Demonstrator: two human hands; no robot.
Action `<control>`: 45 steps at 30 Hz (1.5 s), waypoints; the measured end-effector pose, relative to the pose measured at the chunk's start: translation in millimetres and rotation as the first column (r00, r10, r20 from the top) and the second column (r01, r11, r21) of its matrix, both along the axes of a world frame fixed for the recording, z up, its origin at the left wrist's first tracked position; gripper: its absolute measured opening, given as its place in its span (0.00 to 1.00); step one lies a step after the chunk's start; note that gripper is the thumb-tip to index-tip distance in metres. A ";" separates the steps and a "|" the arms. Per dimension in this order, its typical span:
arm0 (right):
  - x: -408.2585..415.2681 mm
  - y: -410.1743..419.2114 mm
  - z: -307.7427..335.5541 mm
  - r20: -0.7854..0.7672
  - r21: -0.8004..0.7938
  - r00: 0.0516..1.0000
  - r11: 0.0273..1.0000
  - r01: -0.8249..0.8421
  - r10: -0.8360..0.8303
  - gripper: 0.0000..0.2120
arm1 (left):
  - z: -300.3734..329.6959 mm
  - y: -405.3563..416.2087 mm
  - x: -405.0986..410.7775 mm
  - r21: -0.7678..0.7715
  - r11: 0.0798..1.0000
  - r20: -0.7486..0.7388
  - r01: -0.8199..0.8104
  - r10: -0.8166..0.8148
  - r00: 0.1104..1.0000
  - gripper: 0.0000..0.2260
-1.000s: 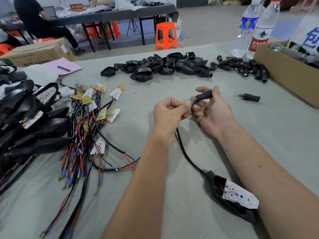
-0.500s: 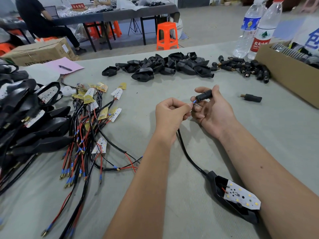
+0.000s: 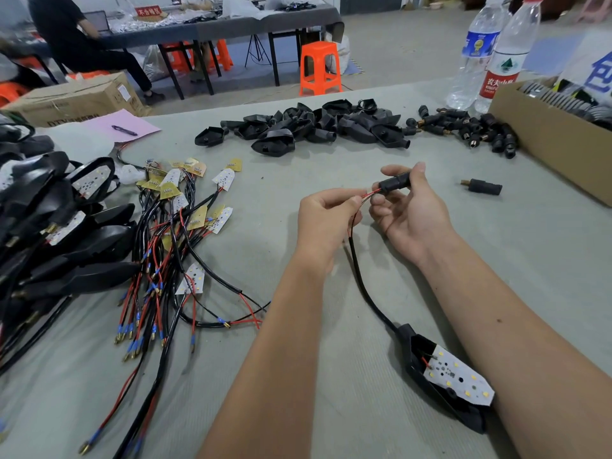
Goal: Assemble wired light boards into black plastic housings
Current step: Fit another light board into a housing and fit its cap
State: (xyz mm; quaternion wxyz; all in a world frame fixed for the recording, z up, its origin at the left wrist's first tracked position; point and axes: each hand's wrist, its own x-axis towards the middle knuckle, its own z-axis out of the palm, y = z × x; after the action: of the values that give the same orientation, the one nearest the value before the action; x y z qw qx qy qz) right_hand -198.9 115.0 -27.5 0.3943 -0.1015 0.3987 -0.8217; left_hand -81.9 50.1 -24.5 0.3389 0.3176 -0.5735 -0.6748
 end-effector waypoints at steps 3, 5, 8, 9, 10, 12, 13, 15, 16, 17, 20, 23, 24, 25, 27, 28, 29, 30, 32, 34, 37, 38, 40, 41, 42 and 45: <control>-1.0 0.0 -1.3 -0.010 0.017 1.000 1.000 -0.016 0.016 0.27 | -1.6 0.3 0.1 -0.006 0.997 -0.020 -0.075 0.074 0.997 0.05; -1.3 -0.2 -1.5 -0.021 0.026 0.999 0.999 -0.027 0.027 0.27 | -2.4 0.0 0.2 -0.022 0.991 -0.013 -0.129 0.129 0.992 0.03; -1.1 -1.3 -0.6 -0.059 0.048 0.998 0.999 -0.018 0.021 0.27 | -4.6 -3.5 0.6 -0.124 0.979 0.019 -0.164 0.167 0.986 0.05; -0.4 -2.2 -0.3 -0.082 0.062 0.997 0.998 -0.006 0.011 0.27 | -5.3 -5.1 0.7 -0.201 0.966 0.043 -0.161 0.173 0.984 0.05; 0.9 -3.4 -0.1 -0.112 0.079 0.994 0.997 0.012 -0.003 0.27 | -5.6 -6.4 1.1 -0.294 0.944 0.074 -0.151 0.180 0.981 0.06; 3.1 -4.0 1.1 -0.163 0.106 0.986 0.993 0.049 -0.031 0.26 | -5.5 -7.4 1.8 -0.433 0.893 0.108 -0.121 0.185 0.977 0.07; 3.5 -3.4 1.7 -0.163 0.107 0.986 0.993 0.056 -0.038 0.26 | -5.5 -7.7 2.0 -0.443 0.890 0.099 -0.112 0.173 0.980 0.07; 3.2 -1.2 3.0 -0.102 0.078 0.994 0.996 0.037 -0.029 0.27 | -4.9 -6.8 2.3 -0.347 0.932 0.025 -0.105 0.121 0.992 0.08; 3.2 -0.4 3.7 -0.075 0.068 0.997 0.997 0.025 -0.020 0.27 | -4.3 -6.1 2.3 -0.283 0.953 -0.025 -0.108 0.105 0.994 0.09; 3.4 -0.2 4.0 -0.075 0.073 0.997 0.997 0.026 -0.021 0.27 | -4.0 -5.7 2.3 -0.231 0.966 -0.068 -0.114 0.101 0.993 0.10; 6.2 -2.8 3.5 -0.174 0.115 0.984 0.991 0.066 -0.046 0.26 | -4.6 -8.9 3.0 -0.181 0.973 -0.112 -0.144 0.125 0.986 0.10; 6.4 -1.1 3.4 -0.117 0.039 0.993 0.999 0.004 0.001 0.26 | -8.0 -10.9 1.3 -0.321 0.940 0.052 -0.119 0.142 0.988 0.08; 5.1 -0.1 2.8 -0.092 0.007 0.996 1.000 -0.018 0.019 0.26 | -9.2 -9.2 0.0 -0.358 0.928 0.107 -0.098 0.145 0.984 0.07; 3.9 0.2 2.3 -0.082 -0.010 0.996 1.000 -0.029 0.028 0.26 | -10.0 -7.0 -1.0 -0.364 0.927 0.129 -0.087 0.143 0.981 0.07; 3.5 -1.2 0.8 -0.100 0.008 0.995 1.000 -0.019 0.020 0.26 | -11.0 -4.6 -1.7 -0.340 0.936 0.119 -0.096 0.145 0.982 0.07; 3.5 -2.6 -0.1 -0.125 0.039 0.992 0.999 0.001 0.003 0.25 | -10.1 -4.9 -1.1 -0.323 0.940 0.099 -0.112 0.151 0.984 0.07; 3.7 -3.9 -0.7 -0.156 0.071 0.988 0.997 0.028 -0.016 0.24 | -8.8 -6.1 0.0 -0.305 0.944 0.071 -0.129 0.158 0.985 0.07; 4.0 -5.2 -1.3 -0.182 0.094 0.983 0.994 0.054 -0.036 0.24 | -7.5 -8.0 1.0 -0.288 0.947 0.038 -0.143 0.161 0.986 0.07; 3.8 -6.5 -2.3 -0.212 0.116 0.975 0.989 0.094 -0.068 0.23 | -5.7 -10.8 2.0 -0.276 0.950 0.005 -0.145 0.152 0.988 0.07; 3.5 -6.1 -2.4 -0.216 0.099 0.973 0.990 0.102 -0.079 0.22 | -5.5 -9.5 1.6 -0.288 0.950 0.046 -0.118 0.137 0.990 0.05; 3.1 -4.6 -2.1 -0.219 0.073 0.974 0.995 0.073 -0.056 0.21 | -8.1 -7.1 0.5 -0.338 0.938 0.137 -0.070 0.123 0.983 0.04; 3.6 -4.8 -2.0 -0.229 0.083 0.972 0.994 0.072 -0.052 0.21 | -8.5 -7.2 0.4 -0.350 0.934 0.150 -0.069 0.128 0.980 0.04; 5.4 -6.4 -2.5 -0.269 0.121 0.962 0.989 0.085 -0.049 0.20 | -8.0 -8.3 0.3 -0.347 0.933 0.146 -0.096 0.155 0.977 0.04; 6.3 -7.0 -2.6 -0.293 0.136 0.955 0.987 0.090 -0.047 0.20 | -7.7 -9.0 0.5 -0.341 0.933 0.136 -0.112 0.167 0.977 0.04; 6.9 -7.4 -2.7 -0.310 0.144 0.950 0.985 0.091 -0.042 0.20 | -7.6 -9.5 0.6 -0.334 0.935 0.126 -0.121 0.172 0.977 0.03; 7.1 -6.4 -2.0 -0.306 0.147 0.952 0.988 0.050 -0.003 0.19 | -7.3 -10.6 0.8 -0.326 0.938 0.118 -0.115 0.161 0.980 0.04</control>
State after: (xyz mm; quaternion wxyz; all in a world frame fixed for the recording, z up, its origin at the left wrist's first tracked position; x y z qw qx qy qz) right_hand -191.8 108.7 -29.5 0.3234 -0.1911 0.5179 -0.7685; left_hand -81.1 39.5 -31.9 0.3903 0.3458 -0.6737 -0.5237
